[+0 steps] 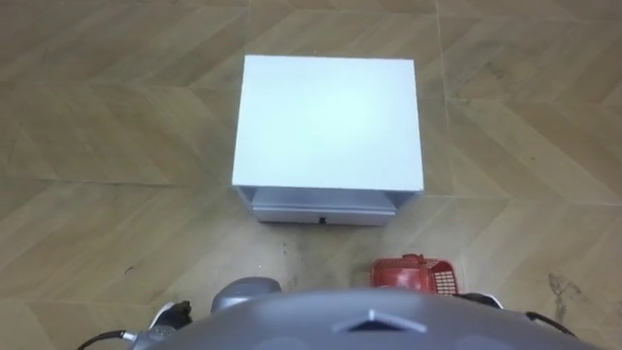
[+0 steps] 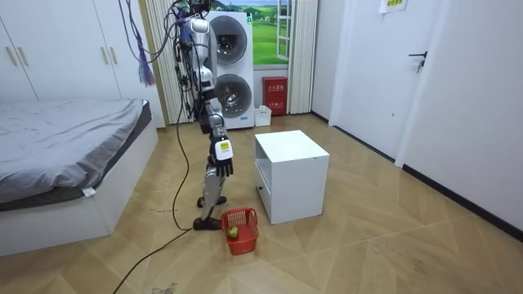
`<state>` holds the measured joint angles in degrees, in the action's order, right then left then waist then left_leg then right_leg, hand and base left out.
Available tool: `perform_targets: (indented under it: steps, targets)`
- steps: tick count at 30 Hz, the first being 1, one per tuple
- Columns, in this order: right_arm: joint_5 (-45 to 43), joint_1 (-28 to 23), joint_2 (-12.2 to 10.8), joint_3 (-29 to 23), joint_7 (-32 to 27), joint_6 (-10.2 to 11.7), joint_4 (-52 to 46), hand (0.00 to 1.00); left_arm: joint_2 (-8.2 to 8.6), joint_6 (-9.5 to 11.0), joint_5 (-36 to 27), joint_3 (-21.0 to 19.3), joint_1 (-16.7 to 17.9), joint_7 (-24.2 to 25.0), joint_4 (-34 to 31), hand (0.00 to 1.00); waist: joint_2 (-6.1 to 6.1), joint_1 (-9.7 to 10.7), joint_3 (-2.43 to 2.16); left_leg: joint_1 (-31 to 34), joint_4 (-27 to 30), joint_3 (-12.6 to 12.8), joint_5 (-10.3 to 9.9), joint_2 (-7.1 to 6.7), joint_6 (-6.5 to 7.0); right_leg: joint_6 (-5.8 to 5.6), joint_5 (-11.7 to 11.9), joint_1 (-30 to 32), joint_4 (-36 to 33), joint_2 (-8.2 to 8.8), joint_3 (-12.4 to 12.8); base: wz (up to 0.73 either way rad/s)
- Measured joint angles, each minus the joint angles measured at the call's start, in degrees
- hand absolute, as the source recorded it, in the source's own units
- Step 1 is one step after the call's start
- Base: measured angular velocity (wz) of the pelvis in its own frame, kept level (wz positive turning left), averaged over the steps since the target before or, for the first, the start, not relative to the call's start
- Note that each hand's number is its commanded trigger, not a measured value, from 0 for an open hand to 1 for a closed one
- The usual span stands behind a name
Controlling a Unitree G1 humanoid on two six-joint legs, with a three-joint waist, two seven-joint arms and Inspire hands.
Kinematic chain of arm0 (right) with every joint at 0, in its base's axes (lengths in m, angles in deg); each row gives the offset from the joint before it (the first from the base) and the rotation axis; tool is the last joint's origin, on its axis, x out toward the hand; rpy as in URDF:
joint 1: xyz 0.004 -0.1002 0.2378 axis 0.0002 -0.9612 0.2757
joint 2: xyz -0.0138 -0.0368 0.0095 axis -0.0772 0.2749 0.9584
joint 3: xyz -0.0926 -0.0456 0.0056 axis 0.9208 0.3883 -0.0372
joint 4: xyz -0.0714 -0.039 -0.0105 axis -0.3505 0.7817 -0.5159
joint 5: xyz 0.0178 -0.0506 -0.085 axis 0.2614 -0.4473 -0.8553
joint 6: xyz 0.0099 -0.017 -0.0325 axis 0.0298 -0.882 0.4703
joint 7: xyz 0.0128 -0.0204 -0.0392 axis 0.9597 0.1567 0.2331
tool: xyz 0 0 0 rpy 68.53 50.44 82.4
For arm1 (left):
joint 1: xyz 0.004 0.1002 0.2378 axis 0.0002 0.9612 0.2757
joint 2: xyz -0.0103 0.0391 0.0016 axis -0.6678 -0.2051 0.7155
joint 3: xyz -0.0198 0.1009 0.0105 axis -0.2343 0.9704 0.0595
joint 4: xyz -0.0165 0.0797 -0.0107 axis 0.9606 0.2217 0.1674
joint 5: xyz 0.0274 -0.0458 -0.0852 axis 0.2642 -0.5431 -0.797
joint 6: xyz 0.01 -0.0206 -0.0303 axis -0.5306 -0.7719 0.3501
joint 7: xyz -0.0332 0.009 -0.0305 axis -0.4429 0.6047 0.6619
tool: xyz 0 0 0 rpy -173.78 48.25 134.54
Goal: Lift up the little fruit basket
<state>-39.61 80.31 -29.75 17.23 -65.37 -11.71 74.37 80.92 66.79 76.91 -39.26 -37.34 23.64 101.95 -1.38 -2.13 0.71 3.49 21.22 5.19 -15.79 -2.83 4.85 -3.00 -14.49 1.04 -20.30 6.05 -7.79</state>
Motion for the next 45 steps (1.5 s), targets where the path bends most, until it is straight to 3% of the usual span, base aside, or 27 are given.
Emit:
perform_targets:
  steps: [2, 3, 4, 5, 6, 7, 9, 10, 13, 15, 16, 17, 18, 19, 21, 23, 25, 27, 30, 33, 39, 40, 42, 45]
  targets:
    - [-0.1, 1.2, 0.1, 0.0, -0.4, -0.1, -0.3, 0.00, -0.80, 1.0, 0.0, -0.9, -0.1, -0.1, 0.6, 0.00, 0.58, -0.3, -0.61, 2.2, 0.3, 1.8, -0.1, 0.34, 1.06, -0.62, 0.9, 2.2, -0.4, 0.17, 0.2, -0.26]
    - [0.0, 1.9, 0.2, -0.1, -0.6, -0.4, -1.0, 0.00, -1.24, 1.8, -0.1, -2.3, -0.8, -0.4, 1.3, 0.00, 0.76, -0.8, -0.51, 4.1, 0.5, 4.0, -0.1, 0.94, 2.09, -0.50, 0.5, 4.0, -2.9, 1.20, -0.7, -0.12]
    - [0.2, 1.6, 0.2, -0.3, -0.7, -0.6, -1.6, 0.00, -1.51, 2.0, 0.0, -2.7, -1.3, -0.5, 1.7, 0.00, 0.59, -0.7, -0.37, 4.8, 1.1, 4.9, -0.3, 0.94, 2.40, -0.60, -0.4, 5.2, -7.8, 2.13, -2.0, 0.18]
    - [0.8, 1.3, 0.4, -1.2, -0.7, -0.7, -1.8, 0.00, -2.00, 2.5, 0.0, -3.3, -1.4, -0.6, 1.7, 0.00, -0.12, -0.8, -0.38, 5.5, 1.7, 6.7, -0.7, 0.63, 3.14, -0.71, -1.3, 6.1, -18.4, 4.32, -3.2, 0.36]
    - [2.1, 1.5, 0.5, -1.7, -1.2, -0.7, -2.0, 0.00, -2.61, 2.9, -0.2, -3.7, -1.3, -0.8, 1.4, 0.00, -1.14, -1.9, -0.49, 6.3, 1.8, 7.6, -0.7, -0.44, 3.68, -0.92, -1.4, 6.1, -28.3, 6.23, -2.2, 0.20]
    - [3.9, 2.9, 0.8, -1.7, -1.8, -0.3, -2.1, 0.00, -3.06, 3.0, -1.1, -3.7, -1.5, -0.8, 1.5, 0.00, -1.82, -2.8, -0.85, 8.3, 3.3, 8.1, -0.9, -0.59, 4.03, -0.74, -0.8, 5.6, -34.6, 6.84, -0.8, -0.07]
    - [6.3, 5.9, 1.5, -1.5, -2.8, 0.6, -2.2, 0.00, -3.53, 3.0, -1.3, -3.5, -2.4, -0.9, 1.7, 0.00, -2.05, -3.3, -0.78, 13.0, 6.7, 8.2, -1.2, -0.23, 4.51, -0.64, 1.1, 4.8, -39.1, 7.02, -0.2, -0.08]
    - [10.0, 7.8, 1.8, -1.3, -3.4, 1.6, -2.8, 0.00, -3.94, 3.2, -2.3, -3.2, -3.3, -1.3, 1.7, 0.00, -2.54, -3.8, -1.00, 16.7, 9.2, 8.2, -1.2, 0.23, 4.65, -0.87, 1.9, 4.7, -40.2, 7.00, -0.1, 0.00]
    - [16.5, 12.2, 2.0, -0.2, -3.7, 3.7, -2.9, 0.00, -4.92, 4.0, -5.2, -1.8, -6.0, -3.1, 3.0, 0.00, -2.69, -3.7, -0.47, 24.3, 14.3, 8.1, -1.2, 0.48, 5.15, -1.02, 2.5, 3.6, -38.9, 7.03, 0.0, 0.15]
    - [19.9, 16.7, 1.9, 0.1, -4.4, 5.1, -2.5, 0.00, -5.64, 4.7, -7.0, -0.8, -10.6, -5.6, 4.3, 0.00, -3.10, -3.0, -0.27, 34.0, 22.4, 7.9, -1.8, 0.56, 5.77, -1.90, 2.3, 3.2, -33.4, 6.98, 0.1, 0.35]
    - [20.3, 19.3, 1.9, -0.1, -5.3, 6.1, -2.9, 0.00, -5.97, 5.5, -8.1, -0.5, -13.2, -7.1, 5.3, 0.00, -3.31, -2.9, -0.01, 39.9, 27.9, 7.9, -2.5, 0.78, 5.91, -2.44, 0.8, 4.3, -32.7, 7.22, 0.1, 0.31]
    - [20.7, 20.5, 1.9, -0.2, -5.7, 6.5, -3.0, 0.00, -6.08, 5.8, -9.1, 0.1, -14.5, -7.8, 6.1, 0.00, -3.10, -2.8, 0.19, 42.4, 30.7, 7.8, -2.9, 1.10, 5.98, -3.65, -3.8, 5.1, -33.4, 7.27, 0.0, 0.21]
    - [21.9, 22.2, 1.9, -0.7, -6.6, 7.2, -3.9, 0.00, -6.28, 6.2, -10.8, 1.3, -16.2, -8.9, 6.9, 0.00, -3.37, -2.8, 0.40, 47.0, 36.1, 7.5, -3.8, 1.20, 5.75, -3.78, -11.5, 6.9, -37.1, 7.53, -0.2, 0.14]
    - [22.4, 22.9, 1.9, -1.1, -7.6, 7.5, -5.5, 0.00, -6.37, 6.6, -12.6, 2.7, -16.9, -9.9, 7.4, 0.00, -3.78, -2.8, 0.61, 50.2, 40.5, 7.5, -4.8, 1.15, 5.57, -3.14, -15.8, 9.4, -43.0, 8.30, 0.0, 0.15]
    - [24.0, 23.3, 2.2, -1.7, -9.7, 8.6, -7.4, 0.00, -6.56, 7.3, -14.7, 4.8, -18.0, -11.0, 9.4, 0.00, -4.36, -2.8, 1.11, 54.1, 47.4, 7.3, -7.0, 1.10, 5.12, -2.07, -18.5, 13.4, -54.7, 9.36, 0.7, 0.21]
    - [24.9, 23.3, 2.7, -1.8, -11.3, 9.5, -8.8, 0.00, -6.64, 8.0, -17.5, 6.8, -17.9, -12.3, 11.3, 0.00, -4.62, -2.6, 1.31, 57.2, 54.4, 7.3, -9.5, 1.12, 5.97, -1.98, -19.9, 15.5, -64.4, 10.42, 1.1, 0.25]
    - [26.1, 23.3, 3.2, -3.1, -12.7, 10.7, -10.2, 0.00, -6.64, 8.5, -19.0, 8.2, -16.8, -13.1, 13.0, 0.00, -4.75, -2.7, 1.38, 60.5, 62.8, 8.0, -12.8, 1.11, 6.95, -2.00, -20.1, 17.6, -75.8, 11.85, 2.6, 0.20]
    - [26.9, 23.4, 3.5, -4.1, -13.6, 11.6, -11.6, 0.00, -6.72, 8.6, -19.3, 8.6, -16.5, -13.9, 13.3, 0.00, -4.89, -2.7, 1.45, 62.8, 67.7, 9.1, -14.6, 1.08, 7.86, -1.61, -20.4, 19.0, -82.4, 12.84, 3.7, 0.16]
    - [28.7, 23.5, 3.6, -4.5, -14.0, 12.4, -13.8, 0.00, -7.03, 10.7, -21.4, 10.3, -15.7, -15.1, 14.1, 0.00, -5.16, -2.4, 1.62, 64.7, 73.1, 10.7, -16.8, 0.76, 7.63, -1.79, -20.5, 19.6, -89.5, 14.80, 5.2, 0.11]
    - [30.8, 23.5, 3.6, -4.6, -14.8, 12.6, -14.9, 0.00, -7.66, 12.2, -21.4, 10.6, -14.5, -16.2, 14.1, 0.00, -5.84, -0.9, 1.84, 65.5, 75.5, 11.3, -17.6, -0.08, 6.73, -1.82, -20.5, 19.1, -92.8, 15.08, 6.0, 0.21]
    - [31.1, 23.4, 3.5, -5.1, -17.4, 12.6, -17.2, 0.00, -8.15, 13.4, -22.4, 13.0, -13.5, -17.0, 16.5, 0.00, -6.48, 1.8, 1.85, 66.6, 77.6, 11.8, -17.6, -0.52, 6.64, -2.02, -20.4, 19.6, -96.8, 15.37, 7.2, 0.03]
    - [31.0, 23.4, 3.4, -5.1, -17.6, 12.6, -17.5, 0.00, -8.24, 13.7, -22.7, 13.2, -13.4, -17.1, 16.7, 0.00, -6.95, 2.0, 1.81, 66.9, 77.6, 12.1, -17.6, -0.79, 6.42, -2.03, -20.4, 20.1, -97.4, 15.87, 7.5, 0.00]
    - [30.9, 23.4, 3.4, -5.5, -19.0, 12.6, -17.7, 0.00, -8.33, 14.3, -23.7, 14.2, -12.9, -17.5, 17.3, 0.00, -7.86, 2.9, 1.94, 67.8, 77.9, 12.1, -17.3, -0.75, 4.70, -2.05, -20.4, 21.5, -98.9, 16.19, 8.2, -0.03]
    - [31.1, 23.3, 3.5, -6.1, -20.2, 12.5, -17.7, 0.00, -8.31, 14.5, -24.5, 15.4, -10.9, -17.5, 17.4, 0.00, -8.15, 3.6, 1.95, 68.3, 78.5, 12.1, -17.1, -0.47, 4.44, -2.17, -20.5, 22.7, -100.5, 16.99, 8.6, -0.13]
